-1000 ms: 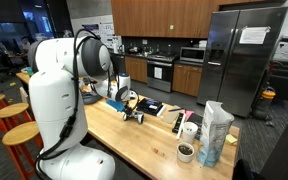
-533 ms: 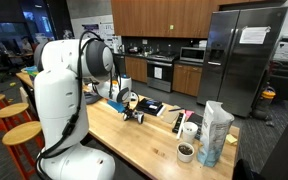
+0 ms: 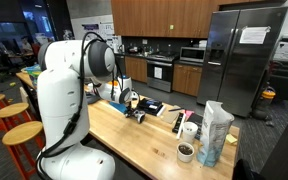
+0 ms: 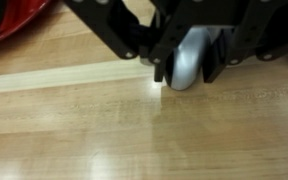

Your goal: Put the console on top of the black box.

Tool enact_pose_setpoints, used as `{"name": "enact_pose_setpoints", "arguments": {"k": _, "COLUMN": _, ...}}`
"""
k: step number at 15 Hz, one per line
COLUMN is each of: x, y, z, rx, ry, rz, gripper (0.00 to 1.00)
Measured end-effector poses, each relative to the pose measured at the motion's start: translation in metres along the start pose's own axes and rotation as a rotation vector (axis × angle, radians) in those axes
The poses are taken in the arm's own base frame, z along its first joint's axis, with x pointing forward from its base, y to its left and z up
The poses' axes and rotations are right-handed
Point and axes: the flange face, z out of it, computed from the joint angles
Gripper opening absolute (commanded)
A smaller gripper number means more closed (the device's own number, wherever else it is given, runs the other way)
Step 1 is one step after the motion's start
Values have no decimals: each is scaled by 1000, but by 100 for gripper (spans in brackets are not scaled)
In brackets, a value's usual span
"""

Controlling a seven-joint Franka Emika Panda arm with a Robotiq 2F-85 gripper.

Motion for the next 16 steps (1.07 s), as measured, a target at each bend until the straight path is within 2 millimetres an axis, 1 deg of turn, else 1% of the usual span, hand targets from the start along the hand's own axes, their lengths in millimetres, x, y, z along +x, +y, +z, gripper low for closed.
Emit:
{"name": "enact_pose_setpoints", "arguments": {"k": 6, "x": -1, "y": -5, "z": 1, "rx": -2, "ry": 15, "rz": -13, "gripper": 14}}
{"name": "enact_pose_setpoints", "arguments": {"k": 10, "x": -3, "y": -8, "z": 2, "rx": -30, "ry": 12, "rz": -76, "gripper": 14}}
{"name": "enact_pose_setpoints", "arguments": {"k": 16, "x": -12, "y": -18, "z": -1, "rx": -96, "ry": -10, "rz": -127, "gripper": 14}}
